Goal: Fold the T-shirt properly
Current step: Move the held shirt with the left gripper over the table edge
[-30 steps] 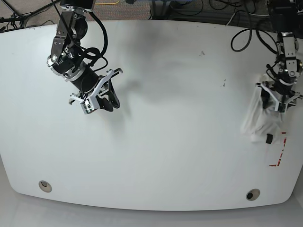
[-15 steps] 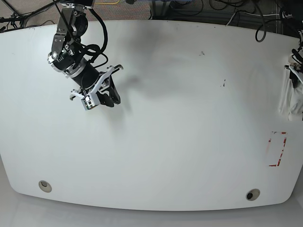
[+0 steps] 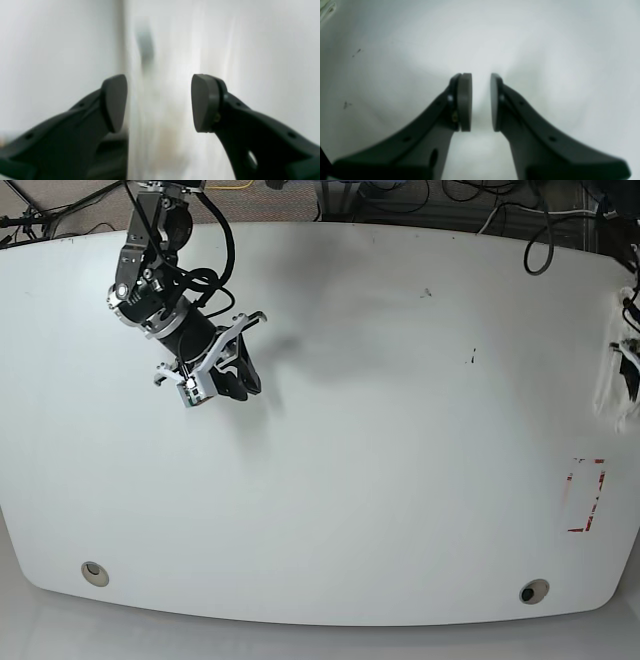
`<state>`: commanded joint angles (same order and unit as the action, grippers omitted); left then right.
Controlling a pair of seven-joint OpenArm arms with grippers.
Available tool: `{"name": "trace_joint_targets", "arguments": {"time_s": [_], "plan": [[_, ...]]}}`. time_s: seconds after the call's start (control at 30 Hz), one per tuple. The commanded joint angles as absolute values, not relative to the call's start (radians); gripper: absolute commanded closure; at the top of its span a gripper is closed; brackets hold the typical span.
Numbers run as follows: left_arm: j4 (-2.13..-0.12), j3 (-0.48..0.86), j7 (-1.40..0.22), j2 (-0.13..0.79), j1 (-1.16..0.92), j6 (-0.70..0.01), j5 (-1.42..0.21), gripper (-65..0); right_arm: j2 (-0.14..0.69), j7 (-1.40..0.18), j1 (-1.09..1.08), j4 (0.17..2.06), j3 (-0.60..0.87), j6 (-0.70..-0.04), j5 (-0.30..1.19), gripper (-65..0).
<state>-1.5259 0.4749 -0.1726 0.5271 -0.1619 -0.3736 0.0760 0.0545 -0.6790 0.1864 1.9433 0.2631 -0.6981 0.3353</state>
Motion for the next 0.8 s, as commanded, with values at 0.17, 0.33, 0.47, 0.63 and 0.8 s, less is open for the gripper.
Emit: {"name": "trace_joint_targets", "arguments": {"time_s": [0.17, 0.33, 0.47, 0.63, 0.8], "plan": [[-1.647, 0.418, -0.170, 0.410, -0.143, -0.374, 0.079, -37.6, 0.044, -0.536, 0.216, 1.939, 0.268, -0.698, 0.160, -11.7], [-1.755, 0.374, -0.168, 0.298, -0.211, -0.372, 0.081, -37.4, -0.013, -0.369, 0.286, 1.937, 0.344, -0.698, 0.041, -11.7], [-1.833, 0.349, -0.168, 0.206, -0.308, -0.372, 0.081, -37.4, -0.039, -0.295, 0.361, 1.937, 0.418, -0.698, 0.036, -11.9], [-1.910, 0.314, -0.168, 0.110, -0.461, -0.372, 0.081, -37.4, -0.036, -0.246, 0.473, 1.939, 0.440, -0.698, 0.042, -11.7], [-1.965, 0.289, -0.168, 0.041, -0.653, -0.372, 0.079, -37.4, -0.035, -0.173, 0.610, 1.934, 0.443, -0.698, 0.119, -11.7]]}}
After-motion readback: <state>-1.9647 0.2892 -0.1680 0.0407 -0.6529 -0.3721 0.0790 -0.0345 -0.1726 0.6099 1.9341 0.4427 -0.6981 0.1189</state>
